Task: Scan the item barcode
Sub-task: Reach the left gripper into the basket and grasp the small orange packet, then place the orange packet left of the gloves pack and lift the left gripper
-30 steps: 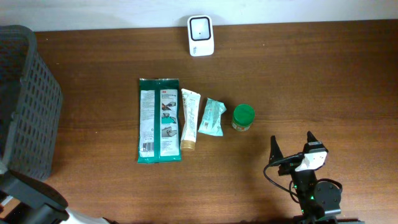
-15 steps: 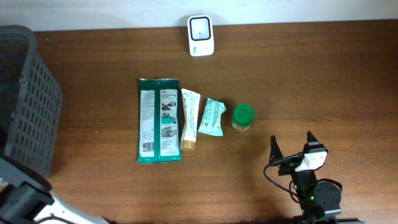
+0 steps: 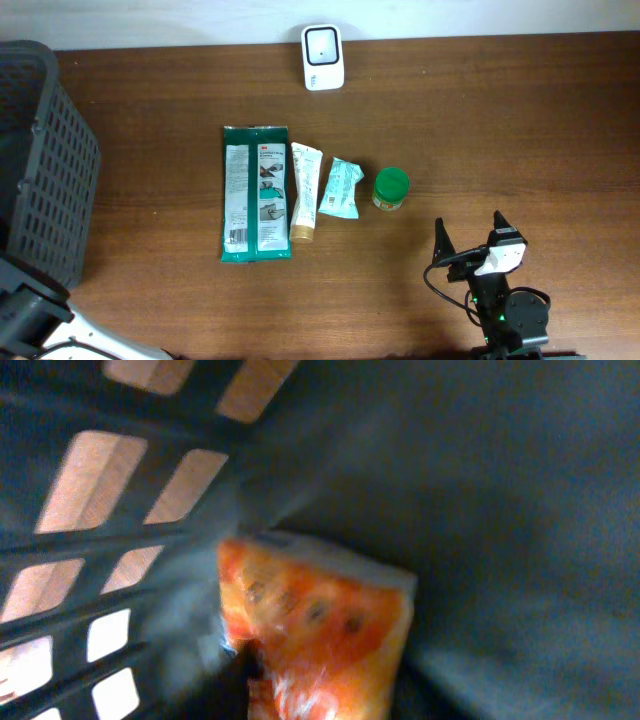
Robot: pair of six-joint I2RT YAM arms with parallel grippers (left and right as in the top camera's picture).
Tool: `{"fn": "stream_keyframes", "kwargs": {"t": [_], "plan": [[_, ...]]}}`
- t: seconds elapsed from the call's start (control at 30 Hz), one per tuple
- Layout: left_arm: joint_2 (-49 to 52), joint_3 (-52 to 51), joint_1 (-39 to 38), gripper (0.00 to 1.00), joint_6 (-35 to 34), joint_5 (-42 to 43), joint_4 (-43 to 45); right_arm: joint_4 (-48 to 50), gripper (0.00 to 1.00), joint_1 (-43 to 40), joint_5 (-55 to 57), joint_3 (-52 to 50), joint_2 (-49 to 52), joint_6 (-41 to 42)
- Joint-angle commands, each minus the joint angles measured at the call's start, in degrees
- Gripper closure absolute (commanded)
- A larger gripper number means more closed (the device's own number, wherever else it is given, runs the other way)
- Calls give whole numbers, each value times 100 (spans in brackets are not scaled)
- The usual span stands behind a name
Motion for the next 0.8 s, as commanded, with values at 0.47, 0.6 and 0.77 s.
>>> {"fn": "stream_keyframes", "kwargs": {"t": [0.47,0.6,0.77], "plan": [[-2583,1038,-927,100,-831,2002,-177,-7,2,11,50,-42,-37,26],[-3971,1213,-1788,100,-935,2004,-210,-7,2,11,50,-42,-37,26],[-4522,1161,-3635,100,-1368,2004,-1344,-7,2,11,50,-42,-37,26]]}}
